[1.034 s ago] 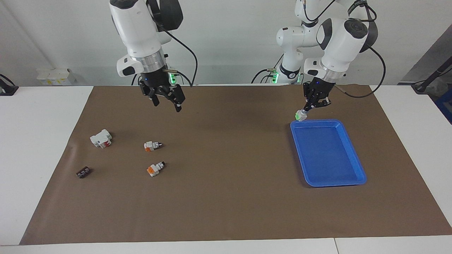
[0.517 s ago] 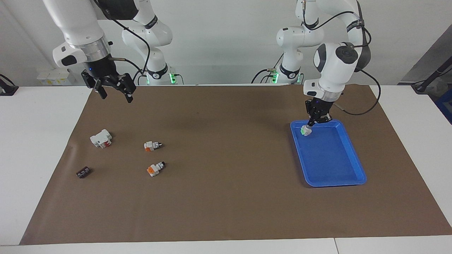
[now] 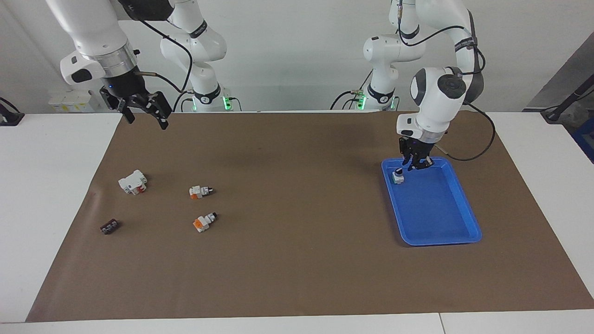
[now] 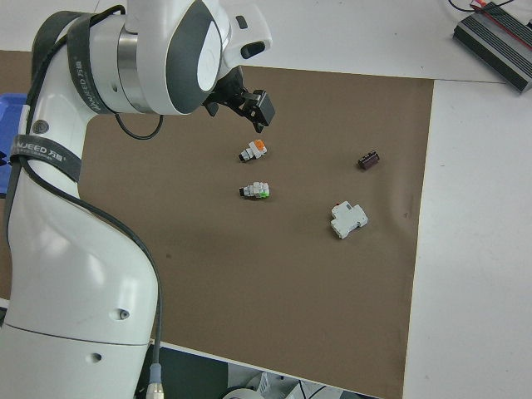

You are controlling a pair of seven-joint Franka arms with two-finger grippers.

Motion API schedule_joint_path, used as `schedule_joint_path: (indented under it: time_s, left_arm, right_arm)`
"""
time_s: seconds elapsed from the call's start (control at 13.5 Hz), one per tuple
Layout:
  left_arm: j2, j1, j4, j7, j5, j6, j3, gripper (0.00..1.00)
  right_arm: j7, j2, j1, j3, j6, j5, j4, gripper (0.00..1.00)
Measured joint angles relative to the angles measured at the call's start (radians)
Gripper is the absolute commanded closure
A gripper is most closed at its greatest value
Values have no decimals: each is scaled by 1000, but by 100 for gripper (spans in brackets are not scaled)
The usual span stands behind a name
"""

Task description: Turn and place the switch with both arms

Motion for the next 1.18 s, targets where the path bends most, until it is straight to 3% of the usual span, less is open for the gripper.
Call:
schedule_joint_path:
  time_s: [0.22,0.67,0.89,1.03,1.18]
  left_arm:
    - [-6,-1,7,-48,0,1,-1,1]
    - [-59,0,14,-407,1,-20,3,0]
    - [-121,-1,27,-644,1,-121,31,0]
    - [-143,-5,92,-770,1,-186,50,0]
    - [-131,-17,222,-809,1,-285,81,0]
  right_arm:
    - [0,0,2,10,-45,-1,27,1]
    - [-15,0,31,19,-45,-29,29,1]
    - [-15,0,31,18,-46,-30,29,1]
    - [-16,0,31,18,-47,-31,29,1]
    - [-18,0,29,16,-51,-31,29,1]
